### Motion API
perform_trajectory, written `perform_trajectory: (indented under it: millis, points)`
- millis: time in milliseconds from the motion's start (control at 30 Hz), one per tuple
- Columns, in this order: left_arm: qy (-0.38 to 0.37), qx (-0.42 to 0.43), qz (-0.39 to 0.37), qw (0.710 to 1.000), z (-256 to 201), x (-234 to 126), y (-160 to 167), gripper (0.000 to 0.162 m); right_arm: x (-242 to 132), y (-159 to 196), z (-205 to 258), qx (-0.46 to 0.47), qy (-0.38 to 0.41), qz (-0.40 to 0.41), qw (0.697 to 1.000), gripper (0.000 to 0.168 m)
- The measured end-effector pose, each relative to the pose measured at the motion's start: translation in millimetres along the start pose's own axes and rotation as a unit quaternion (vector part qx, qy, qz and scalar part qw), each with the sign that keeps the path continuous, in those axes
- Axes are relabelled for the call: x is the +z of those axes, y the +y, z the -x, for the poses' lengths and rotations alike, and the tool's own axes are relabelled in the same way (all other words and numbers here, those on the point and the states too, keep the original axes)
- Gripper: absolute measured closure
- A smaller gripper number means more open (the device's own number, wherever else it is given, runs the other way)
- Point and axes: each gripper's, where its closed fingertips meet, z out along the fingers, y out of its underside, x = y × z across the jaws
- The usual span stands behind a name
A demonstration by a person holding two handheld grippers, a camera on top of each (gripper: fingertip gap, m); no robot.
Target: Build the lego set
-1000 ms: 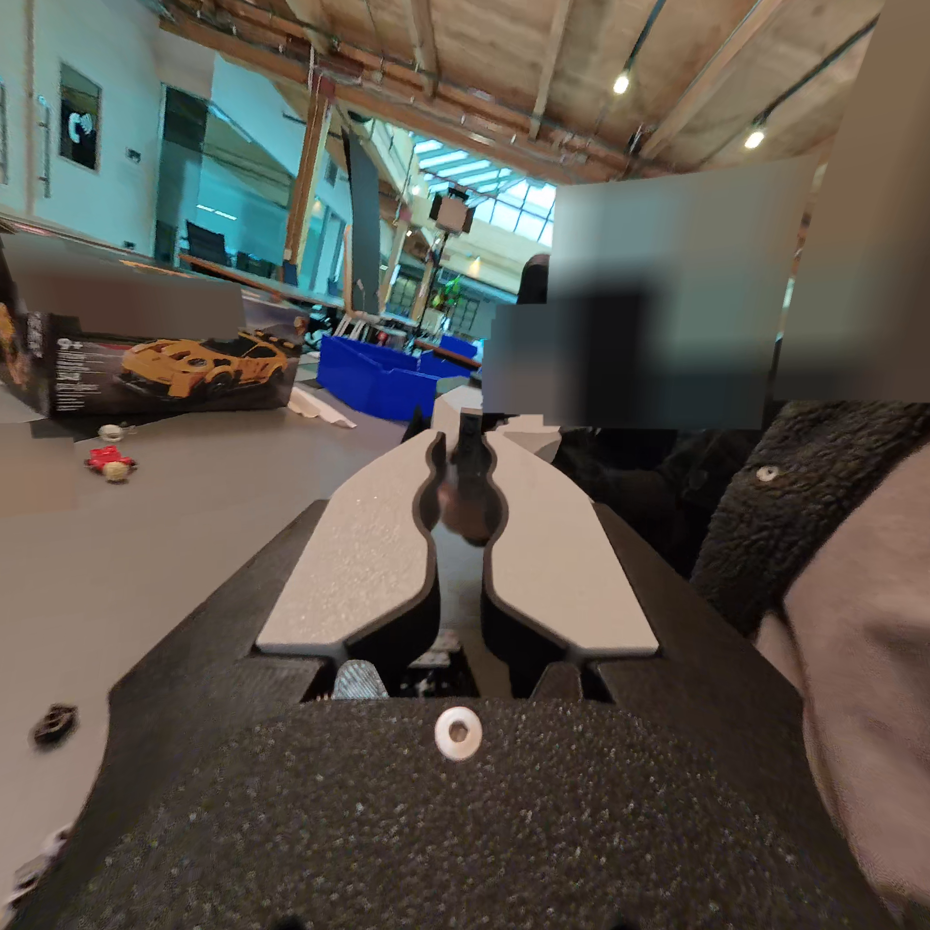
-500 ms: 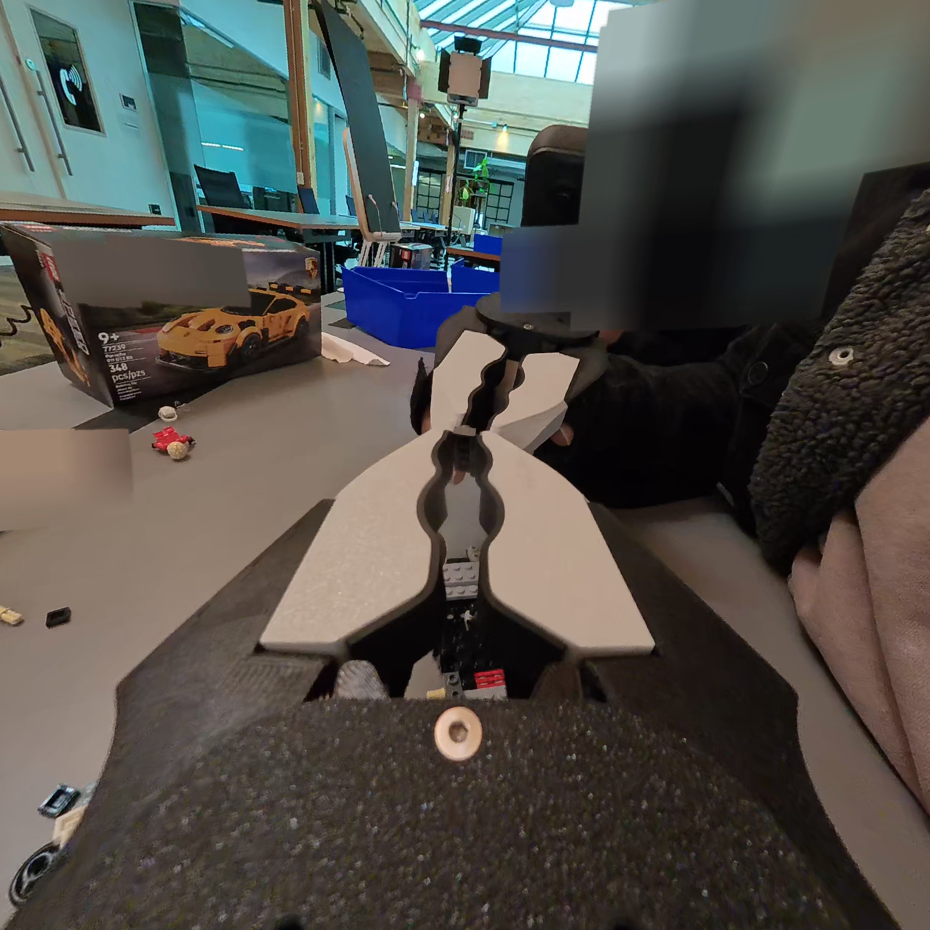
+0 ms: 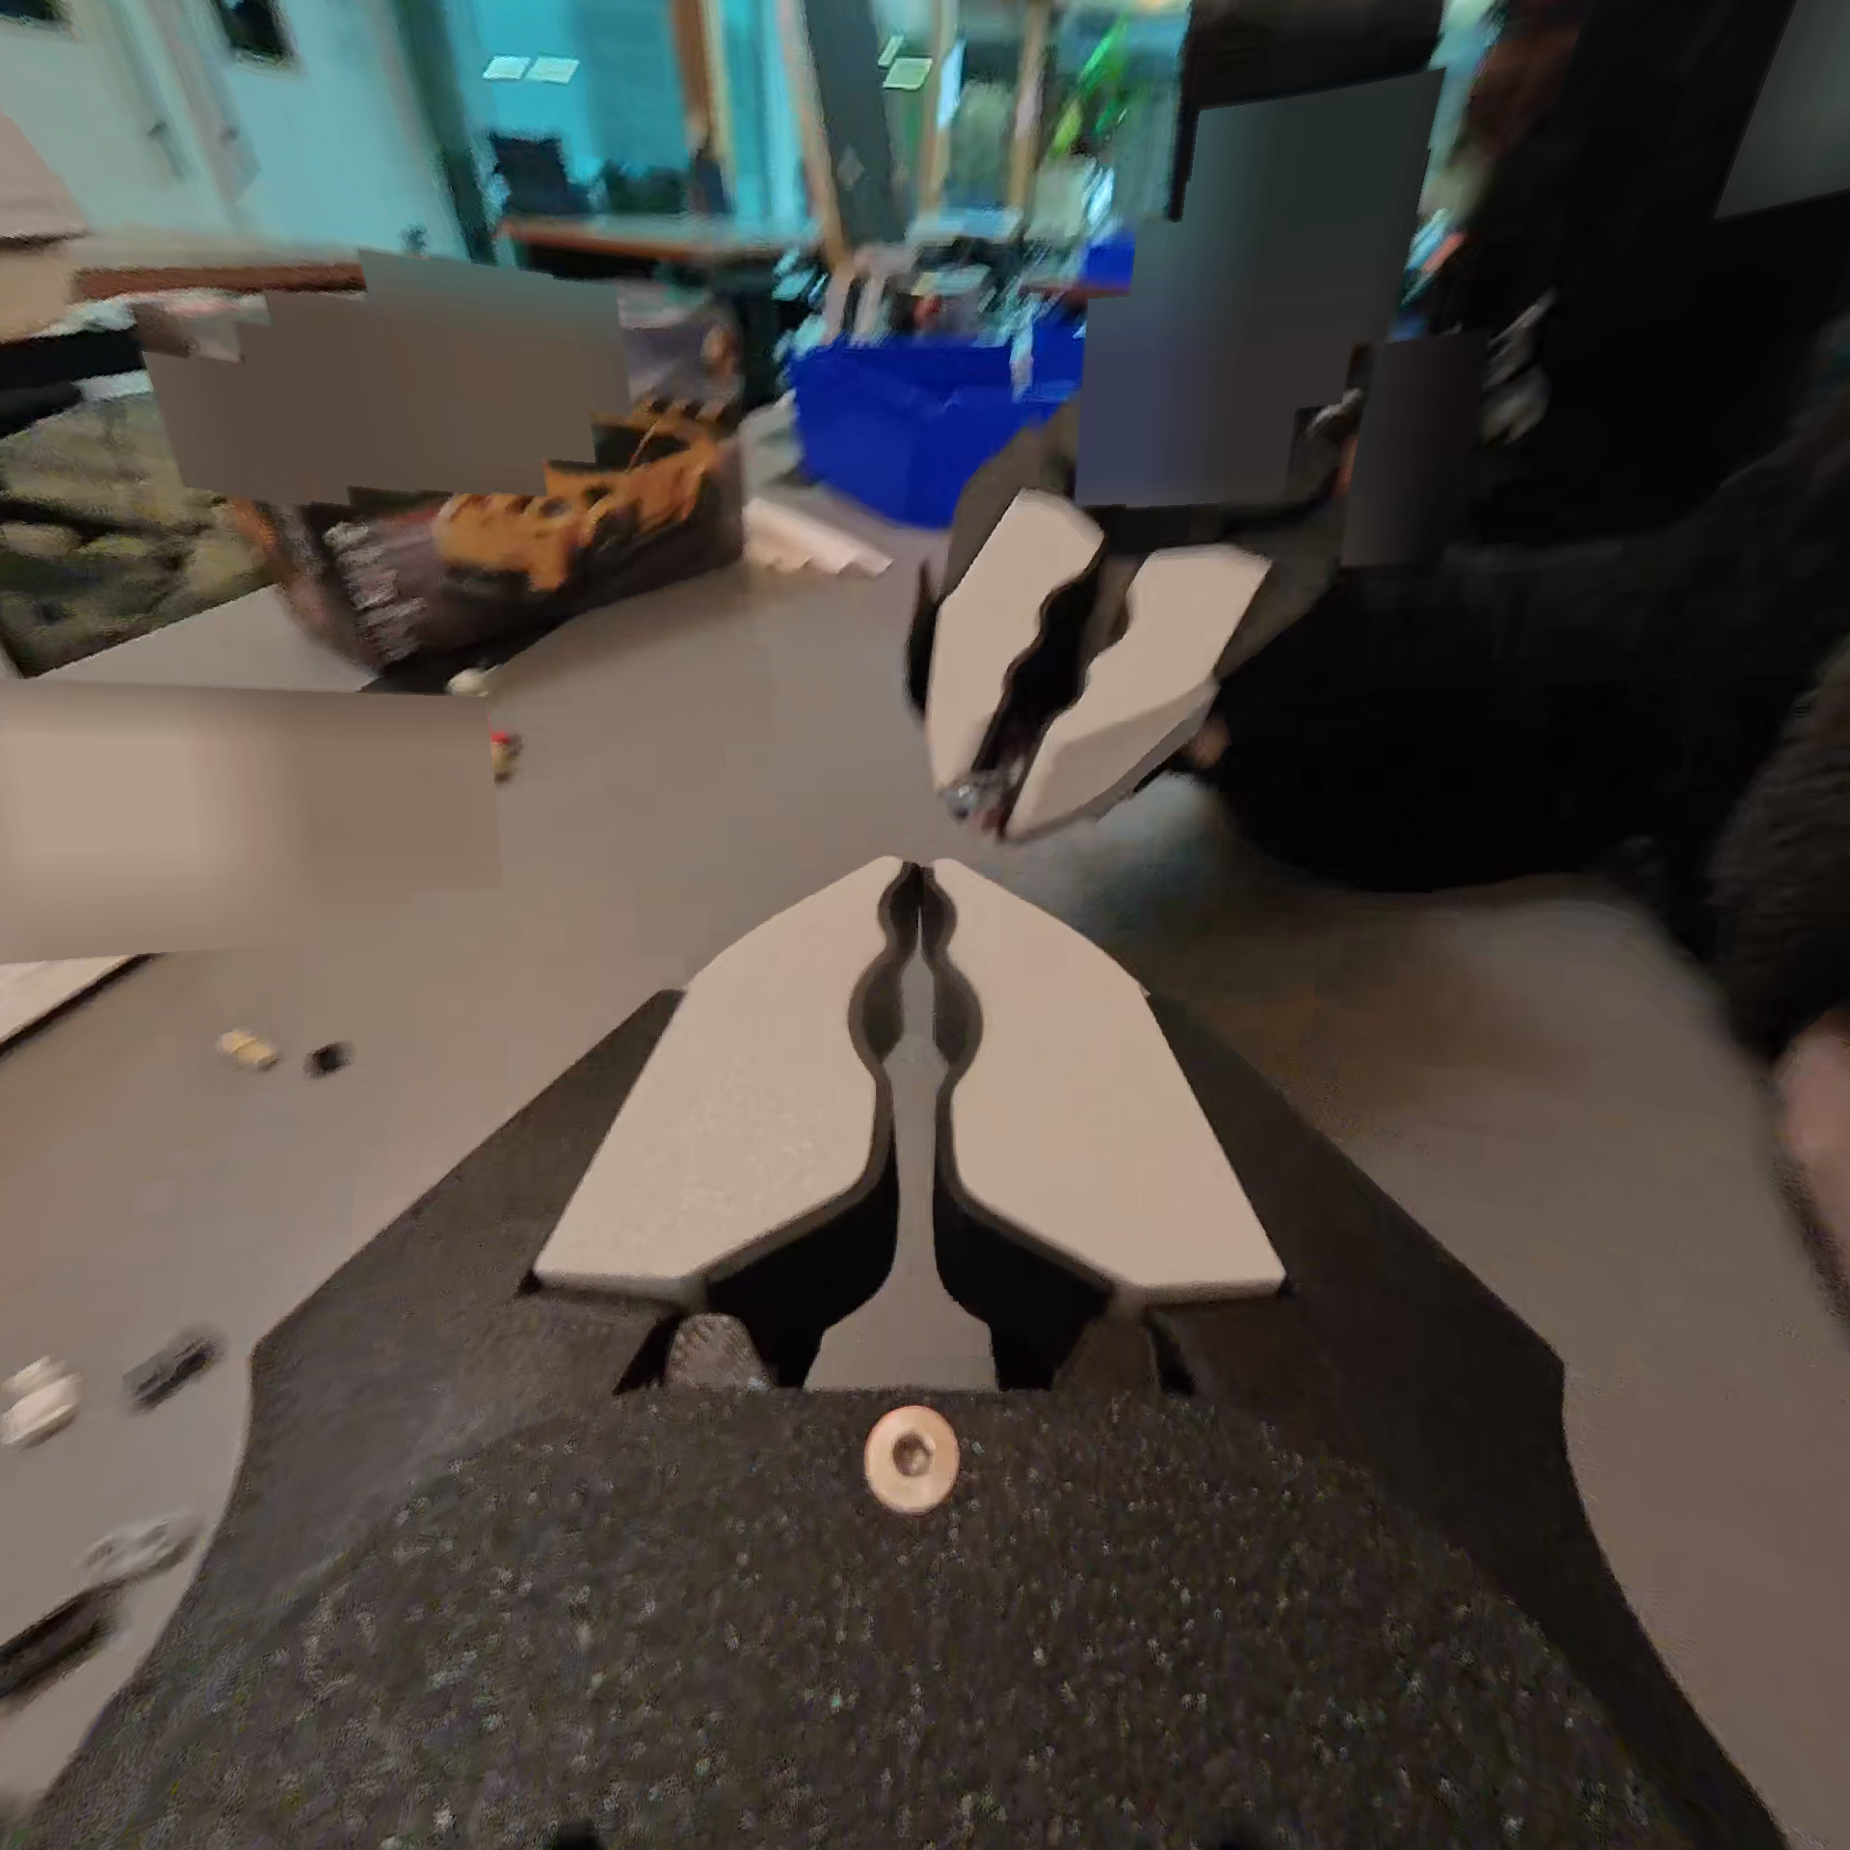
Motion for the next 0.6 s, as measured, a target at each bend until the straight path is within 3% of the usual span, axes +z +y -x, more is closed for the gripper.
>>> perform_trajectory:
  millis: [100,300,600]
  points:
    - [-0.039,0.037,0.05,0.997,10,-1,14,0.159,-6,8,-11,0.003,0.009,0.028,1.0,0.161]
    - [-0.042,0.038,0.051,0.997,11,1,15,0.145,-5,17,-19,-0.016,0.016,0.068,0.997,0.161]
    - [-0.045,0.095,0.075,0.992,5,5,22,0.138,5,28,-12,-0.198,0.07,0.156,0.965,0.161]
